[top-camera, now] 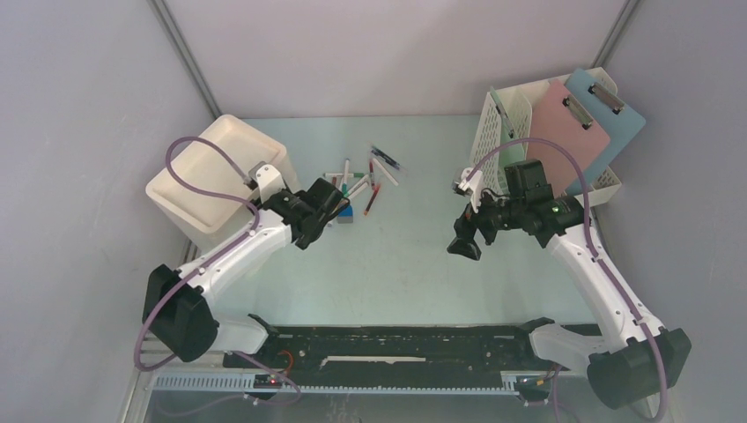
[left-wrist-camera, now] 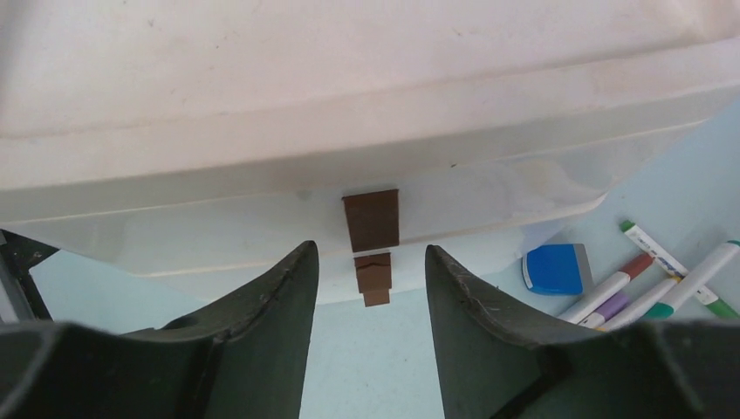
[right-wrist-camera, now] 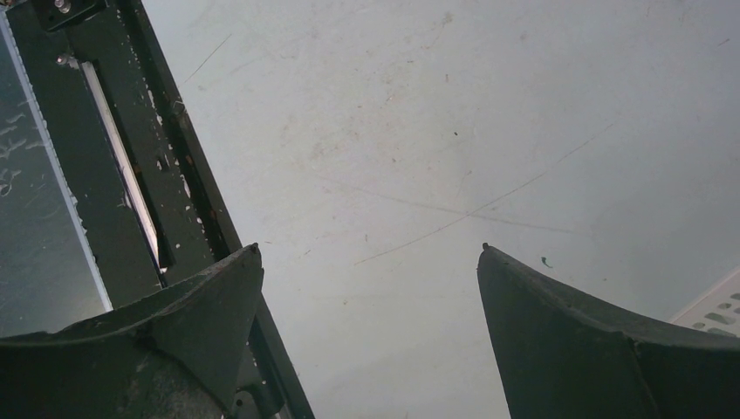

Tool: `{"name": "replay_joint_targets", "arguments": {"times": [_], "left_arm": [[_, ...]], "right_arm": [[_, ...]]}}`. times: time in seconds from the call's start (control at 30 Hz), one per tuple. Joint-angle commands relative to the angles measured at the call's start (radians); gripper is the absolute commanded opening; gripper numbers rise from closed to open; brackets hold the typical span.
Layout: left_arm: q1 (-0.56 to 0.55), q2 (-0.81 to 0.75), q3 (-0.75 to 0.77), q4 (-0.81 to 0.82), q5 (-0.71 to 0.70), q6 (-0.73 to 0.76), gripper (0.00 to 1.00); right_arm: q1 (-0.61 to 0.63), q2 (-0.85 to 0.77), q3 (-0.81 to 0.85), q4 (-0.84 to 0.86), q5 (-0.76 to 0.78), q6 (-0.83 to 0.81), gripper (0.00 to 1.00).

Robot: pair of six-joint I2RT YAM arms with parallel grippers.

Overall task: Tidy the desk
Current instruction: Open the drawer in the storage box.

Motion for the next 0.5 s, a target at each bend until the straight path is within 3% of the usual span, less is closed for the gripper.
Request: {"name": "replay_joint_targets", "arguments": {"times": [0.0, 0.3, 0.47], "left_arm": [[0.016, 0.035, 0.061, -0.003, -0.104, -0.025, 0.53], [0.020, 0.086, 0.095, -0.097, -0.132, -0.095, 0.33], [0.021, 0.086, 0.092, -0.115, -0.129, -0.105, 0.08]], "right_arm": [[-0.006, -0.005, 0.010, 0.025, -0.020, 0.003, 1.00], [-0.006, -0.005, 0.010, 0.025, -0.018, 0.003, 1.00], [-0.006, -0.005, 0.010, 0.026, -0.016, 0.002, 1.00]]}}
